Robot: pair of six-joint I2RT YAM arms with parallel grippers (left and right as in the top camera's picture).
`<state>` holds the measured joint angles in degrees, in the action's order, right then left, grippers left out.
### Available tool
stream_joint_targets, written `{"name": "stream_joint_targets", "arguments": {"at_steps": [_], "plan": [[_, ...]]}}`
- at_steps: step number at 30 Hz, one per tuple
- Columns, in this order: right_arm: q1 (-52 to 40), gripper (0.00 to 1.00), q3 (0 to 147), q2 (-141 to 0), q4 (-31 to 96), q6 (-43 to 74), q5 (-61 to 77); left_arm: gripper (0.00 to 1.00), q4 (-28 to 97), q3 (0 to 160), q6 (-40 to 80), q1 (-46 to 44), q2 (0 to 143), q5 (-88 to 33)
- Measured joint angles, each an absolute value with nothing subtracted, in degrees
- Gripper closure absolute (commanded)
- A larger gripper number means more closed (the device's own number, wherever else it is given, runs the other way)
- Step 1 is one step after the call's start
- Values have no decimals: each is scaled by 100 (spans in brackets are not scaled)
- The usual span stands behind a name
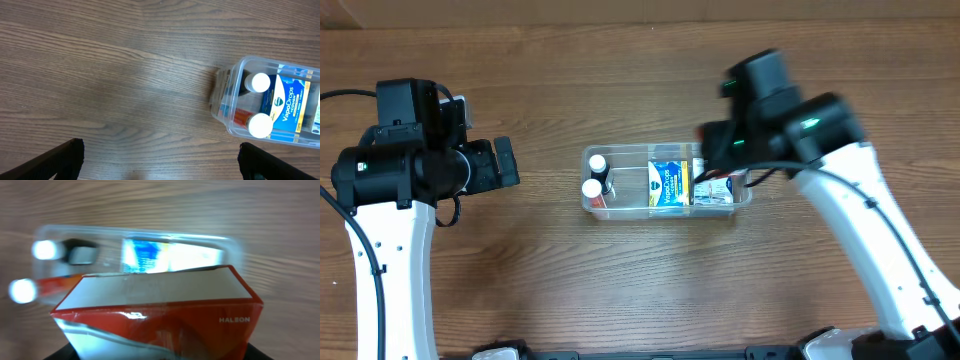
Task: Pack container
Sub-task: 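Place the red-and-white box into the container next to the bottles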
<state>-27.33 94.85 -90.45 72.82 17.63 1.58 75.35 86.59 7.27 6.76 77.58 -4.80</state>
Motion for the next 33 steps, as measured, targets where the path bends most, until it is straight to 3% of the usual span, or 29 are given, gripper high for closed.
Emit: {"name": "stream_joint_targets", "arguments": {"at_steps": [6, 13, 23, 33], "plan": [[-3885, 37, 9483, -9378, 6405, 2633, 172, 0, 7533, 8659, 727, 676, 7758, -478], [-4023, 37, 9476, -10731, 5990, 3186, 217, 0, 7533, 8659, 727, 676, 7758, -478], [-4023, 36, 9476, -11555, 5795, 3277, 375, 0, 7535, 8659, 727, 676, 7758, -480], [-4023, 17, 9472, -11668, 5660, 3291, 414, 0, 7540, 8659, 727, 676, 7758, -478]]}}
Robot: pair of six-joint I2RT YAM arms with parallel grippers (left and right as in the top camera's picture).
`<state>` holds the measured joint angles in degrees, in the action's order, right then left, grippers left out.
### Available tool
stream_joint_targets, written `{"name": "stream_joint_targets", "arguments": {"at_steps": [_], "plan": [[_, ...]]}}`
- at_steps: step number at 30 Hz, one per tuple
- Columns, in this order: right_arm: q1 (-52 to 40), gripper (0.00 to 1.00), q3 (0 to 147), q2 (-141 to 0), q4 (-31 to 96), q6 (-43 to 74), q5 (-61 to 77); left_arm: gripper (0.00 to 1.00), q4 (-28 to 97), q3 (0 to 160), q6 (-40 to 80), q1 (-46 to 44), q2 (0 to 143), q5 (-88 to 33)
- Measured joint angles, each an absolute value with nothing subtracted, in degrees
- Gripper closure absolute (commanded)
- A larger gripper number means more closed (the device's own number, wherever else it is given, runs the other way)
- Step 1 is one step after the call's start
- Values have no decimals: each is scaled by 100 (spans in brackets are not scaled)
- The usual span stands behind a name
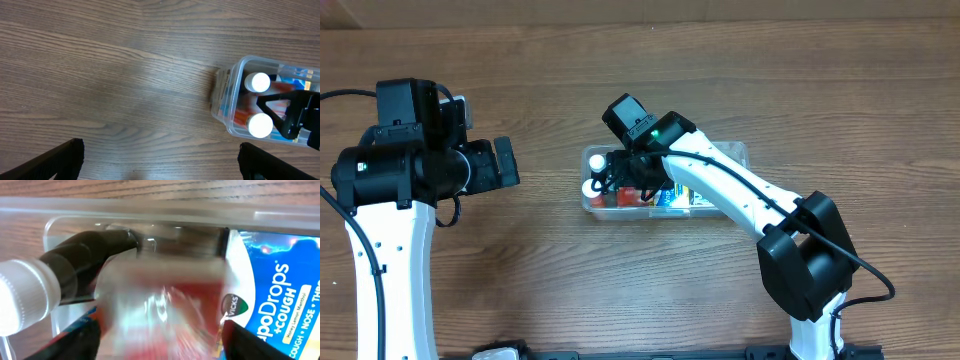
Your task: Pack container
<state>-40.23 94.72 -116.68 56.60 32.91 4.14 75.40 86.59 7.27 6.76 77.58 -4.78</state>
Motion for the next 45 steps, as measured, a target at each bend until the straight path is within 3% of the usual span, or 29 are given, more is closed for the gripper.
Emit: {"name": "stream_joint_targets", "arguments": {"at_steps": [11, 18, 24, 32, 39, 45], "plan": [[-4023, 17, 9472, -11668, 5723, 3247, 419, 0, 7540, 8659, 727, 676, 7758, -478], [-3826, 0, 9876, -11257, 6539, 3068, -681, 0, 7526, 8659, 725, 676, 7758, -478], [-2276, 0, 10457, -9537, 6639, 2969, -1190, 0, 7013, 8659, 696, 421, 7758, -475], [-550, 0, 10422, -9568, 6766, 2777, -1288, 0, 6084, 8659, 403, -652, 8066, -338], [117, 0, 10418, -9550, 7568, 2460, -1092, 0, 6248, 8654, 384, -637, 8431, -213], [60, 0, 9426, -8357, 7363, 2408, -978, 0, 6379, 8482, 384, -626, 7317, -191]]}}
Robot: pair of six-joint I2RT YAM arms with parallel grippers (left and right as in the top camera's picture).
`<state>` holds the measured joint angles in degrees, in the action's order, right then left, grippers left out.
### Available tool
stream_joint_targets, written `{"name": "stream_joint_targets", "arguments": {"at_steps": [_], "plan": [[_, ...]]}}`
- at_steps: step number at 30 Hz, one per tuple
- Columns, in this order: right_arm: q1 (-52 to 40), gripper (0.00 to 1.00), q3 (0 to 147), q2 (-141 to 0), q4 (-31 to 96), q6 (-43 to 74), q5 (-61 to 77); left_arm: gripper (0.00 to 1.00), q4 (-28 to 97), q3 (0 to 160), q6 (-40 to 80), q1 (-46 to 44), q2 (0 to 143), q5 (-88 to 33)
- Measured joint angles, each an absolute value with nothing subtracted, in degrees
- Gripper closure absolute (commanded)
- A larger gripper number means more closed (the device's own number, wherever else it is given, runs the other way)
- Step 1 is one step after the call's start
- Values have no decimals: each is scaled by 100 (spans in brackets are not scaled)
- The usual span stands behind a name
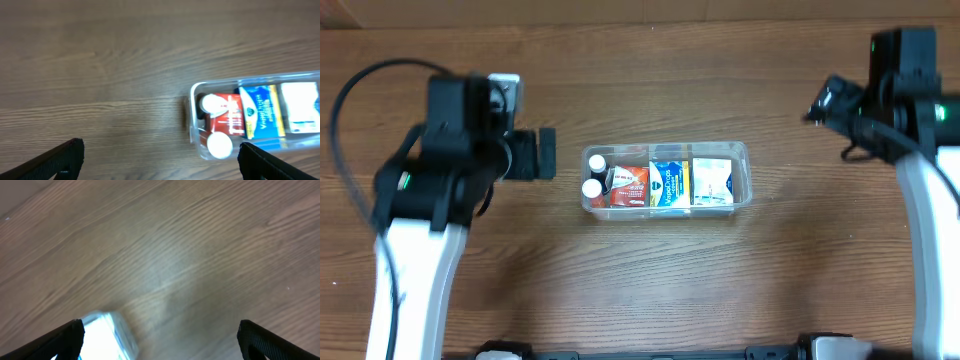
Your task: Pack container
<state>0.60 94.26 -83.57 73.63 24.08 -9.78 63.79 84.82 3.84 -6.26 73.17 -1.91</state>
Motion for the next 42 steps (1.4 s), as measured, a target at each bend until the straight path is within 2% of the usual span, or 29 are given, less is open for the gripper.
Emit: {"name": "stream_joint_targets", "arguments": {"at_steps": [4, 8, 13, 20, 32, 37, 42], "plan": [[-397, 0, 7708, -6549, 6670, 2543, -932, 0, 6010, 7533, 384, -628, 5603, -191], [-681, 0, 6007, -5085, 6560, 2899, -952, 0, 5870, 6267, 456, -628, 3916, -189], [-685, 0, 5308, -3964, 6858, 3083, -1050, 0, 6062, 5627, 582, -628, 2729, -189], [-685, 0, 5306, -3887, 6882, 3135, -1076, 0, 7052, 5553, 600, -628, 2635, -189], [-685, 0, 5269, -3830, 6740, 3033, -1074, 0, 7096, 5546, 600, -628, 2635, -189], [-685, 0, 4477, -2974, 5063, 1544, -576, 0, 7096, 5546, 600, -628, 2635, -189], [-685, 0, 3308, -1653, 4023, 99, 183, 0, 7098, 5542, 600, -628, 2635, -189]]}}
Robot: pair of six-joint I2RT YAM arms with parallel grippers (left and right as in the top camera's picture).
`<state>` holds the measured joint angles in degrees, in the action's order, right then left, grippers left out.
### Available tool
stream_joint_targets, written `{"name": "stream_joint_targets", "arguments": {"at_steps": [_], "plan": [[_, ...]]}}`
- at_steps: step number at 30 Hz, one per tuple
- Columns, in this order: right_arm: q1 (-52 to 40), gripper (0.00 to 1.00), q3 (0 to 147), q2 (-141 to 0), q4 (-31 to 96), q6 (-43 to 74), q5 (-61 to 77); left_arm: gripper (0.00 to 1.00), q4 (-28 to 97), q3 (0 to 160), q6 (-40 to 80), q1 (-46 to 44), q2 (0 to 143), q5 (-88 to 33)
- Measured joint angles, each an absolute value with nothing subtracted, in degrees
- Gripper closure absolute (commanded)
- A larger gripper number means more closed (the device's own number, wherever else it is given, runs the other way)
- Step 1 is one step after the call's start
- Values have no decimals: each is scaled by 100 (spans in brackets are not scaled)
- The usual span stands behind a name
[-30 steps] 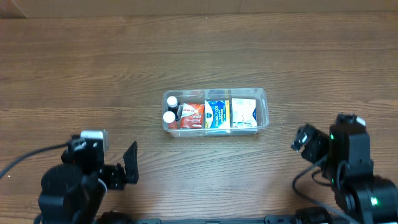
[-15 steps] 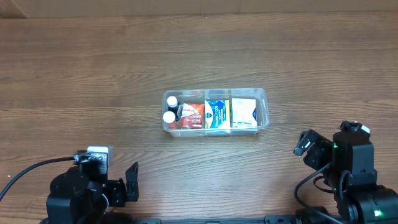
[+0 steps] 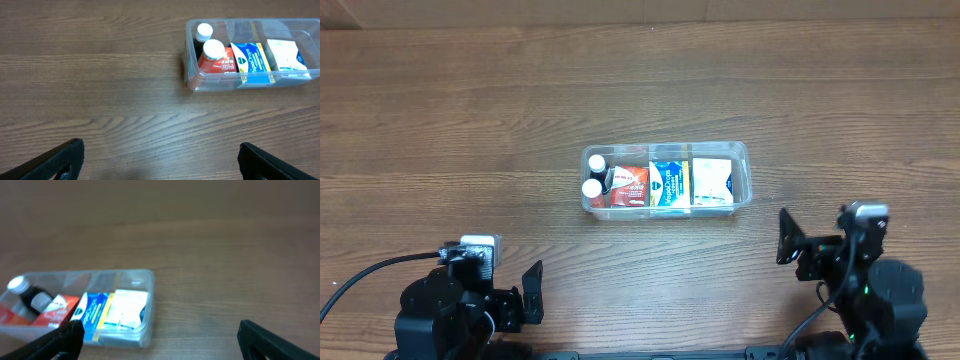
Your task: Pack container
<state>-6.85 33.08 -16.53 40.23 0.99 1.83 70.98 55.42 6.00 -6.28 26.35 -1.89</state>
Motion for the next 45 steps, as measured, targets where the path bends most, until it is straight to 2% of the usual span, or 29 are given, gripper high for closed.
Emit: {"name": "stream_joint_targets", "arguments": {"at_steps": [4, 5, 8, 11, 19, 45], "plan": [[-685, 0, 2185, -805, 2685, -978, 810, 0, 7100, 5542, 600, -628, 2635, -189], [-685, 0, 1719, -576, 2032, -1107, 913, 0, 7096, 5542, 600, -628, 2635, -189], [-685, 0, 871, -117, 633, -1243, 847, 0, 7094, 5542, 600, -628, 2635, -189], [-685, 0, 346, -82, 34, -1177, 674, 0, 7098, 5542, 600, -628, 2635, -189], [-685, 0, 104, -73, 454, -397, -318, 0, 7098, 5542, 600, -628, 2635, -189], [-685, 0, 104, -73, 451, -292, -449, 0, 7098, 5542, 602, -628, 2635, -189]]}}
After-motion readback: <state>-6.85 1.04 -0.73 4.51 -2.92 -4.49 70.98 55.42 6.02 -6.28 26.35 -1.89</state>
